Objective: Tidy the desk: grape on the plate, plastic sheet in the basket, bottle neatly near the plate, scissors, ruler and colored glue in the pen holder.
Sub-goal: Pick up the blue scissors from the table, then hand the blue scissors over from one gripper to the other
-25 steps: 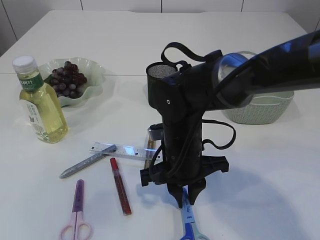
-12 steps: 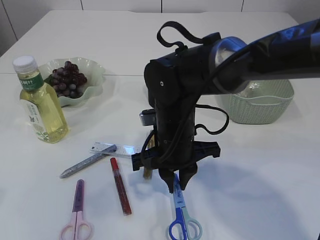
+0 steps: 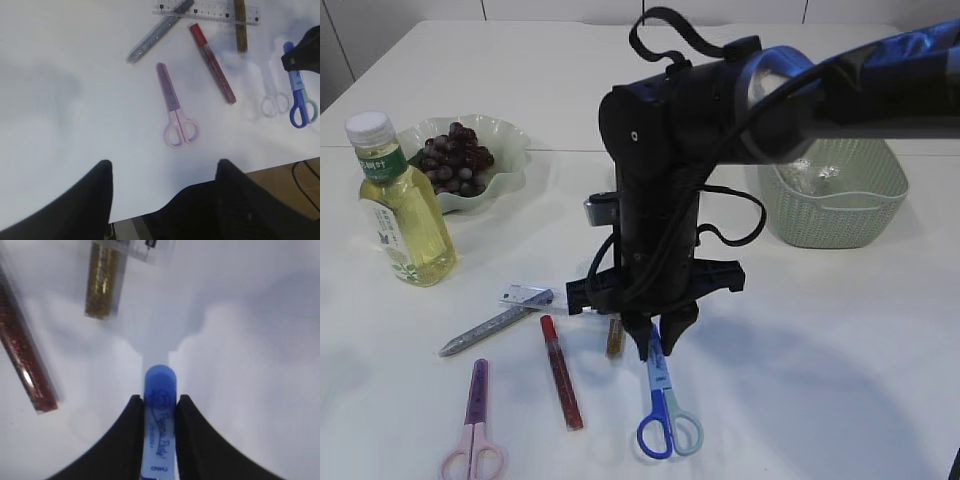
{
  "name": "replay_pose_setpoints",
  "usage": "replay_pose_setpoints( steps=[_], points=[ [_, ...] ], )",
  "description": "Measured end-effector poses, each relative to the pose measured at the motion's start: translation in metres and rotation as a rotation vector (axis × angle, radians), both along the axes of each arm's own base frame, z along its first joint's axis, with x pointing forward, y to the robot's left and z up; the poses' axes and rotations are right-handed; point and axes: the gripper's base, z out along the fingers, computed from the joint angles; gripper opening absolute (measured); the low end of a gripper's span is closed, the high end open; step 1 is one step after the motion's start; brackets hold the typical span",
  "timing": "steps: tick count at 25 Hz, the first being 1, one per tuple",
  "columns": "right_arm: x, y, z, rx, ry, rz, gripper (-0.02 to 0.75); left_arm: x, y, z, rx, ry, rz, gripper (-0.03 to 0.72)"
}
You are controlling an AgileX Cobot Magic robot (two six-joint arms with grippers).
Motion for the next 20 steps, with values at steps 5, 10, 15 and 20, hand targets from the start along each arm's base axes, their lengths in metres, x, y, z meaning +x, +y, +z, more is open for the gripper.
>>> replay_pose_setpoints(
  steps=[5, 10, 15, 20],
  points=[
    [0.006, 0.005, 0.013, 0.027, -0.031, 0.002, 0.158, 0.010, -0.002, -0.006, 0.000, 0.002, -0.022, 0.469],
    [0.008, 0.007, 0.018, 0.037, -0.040, 0.011, 0.158, 0.020, -0.007, -0.012, -0.031, 0.007, -0.053, 0.469],
    [0.007, 0.007, 0.018, 0.039, -0.028, 0.012, 0.158, 0.031, -0.013, -0.028, -0.074, 0.009, -0.095, 0.469],
    [0.006, 0.008, 0.019, 0.050, -0.020, 0.009, 0.158, 0.030, -0.017, -0.046, -0.114, 0.011, -0.117, 0.469]
  ],
)
